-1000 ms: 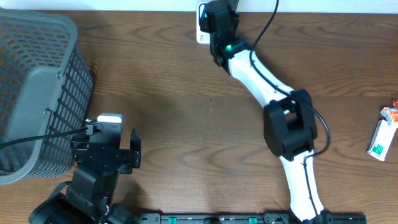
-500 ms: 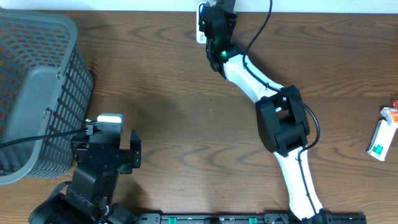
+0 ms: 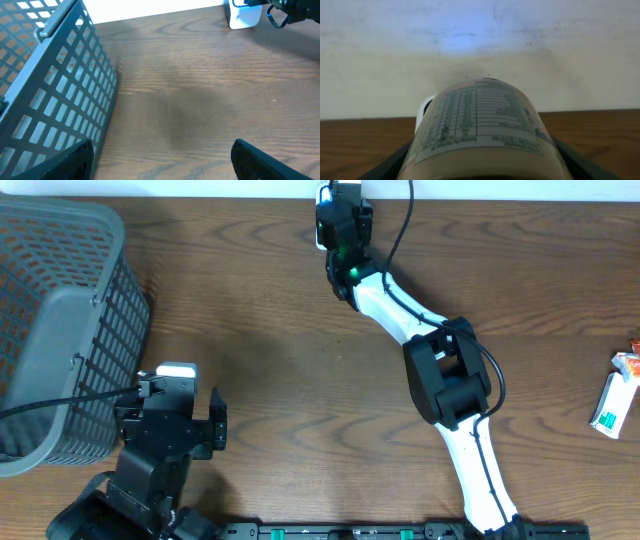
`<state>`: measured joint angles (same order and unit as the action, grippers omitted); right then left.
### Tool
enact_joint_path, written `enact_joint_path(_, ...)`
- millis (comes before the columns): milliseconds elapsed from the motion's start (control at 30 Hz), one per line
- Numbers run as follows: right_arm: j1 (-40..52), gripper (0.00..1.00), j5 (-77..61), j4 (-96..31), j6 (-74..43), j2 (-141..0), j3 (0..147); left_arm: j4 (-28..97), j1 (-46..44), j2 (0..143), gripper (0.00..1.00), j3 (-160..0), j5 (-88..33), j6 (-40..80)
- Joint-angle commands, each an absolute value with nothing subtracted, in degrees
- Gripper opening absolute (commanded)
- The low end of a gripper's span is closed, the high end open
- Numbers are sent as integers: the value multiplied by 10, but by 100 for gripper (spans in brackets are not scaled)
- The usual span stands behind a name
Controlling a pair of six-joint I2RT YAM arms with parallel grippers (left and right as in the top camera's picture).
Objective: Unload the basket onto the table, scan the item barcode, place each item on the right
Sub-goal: 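Hold the bottle label in front of the scanner, then carry the bottle right and drop it at the table edge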
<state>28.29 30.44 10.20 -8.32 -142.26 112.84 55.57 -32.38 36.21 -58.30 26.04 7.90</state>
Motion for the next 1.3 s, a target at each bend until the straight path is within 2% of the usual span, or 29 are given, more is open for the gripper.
enact_joint_path(0,288,45,317,101,-41,-1426,1137,557,-326,360,88,-582,266,83)
enact_joint_path(300,290,45,322,70,-48,-1426,1137,557,-326,360,88,-582,266,83)
enact_joint_path(433,301,43,398,33,-16,-1413,1137,557,-326,360,88,-582,266,83)
enact_joint_path(633,295,39,431,-93,10,-1378,1137,557,-326,360,88,-582,266,83)
enact_joint_path(767,283,38,507,-200,8,-1348,1137,557,-326,360,88,-582,266,82)
enact_joint_path(933,256,40,533,-376,-51,-1315,1137,557,-326,360,88,-582,266,83)
enact_joint_path(1067,206,42,522,-515,-144,-1311,1137,557,-326,360,88,-582,266,83)
enact_joint_path(1267,84,42,363,-698,-289,-1312,1137,557,-326,360,88,-582,266,83)
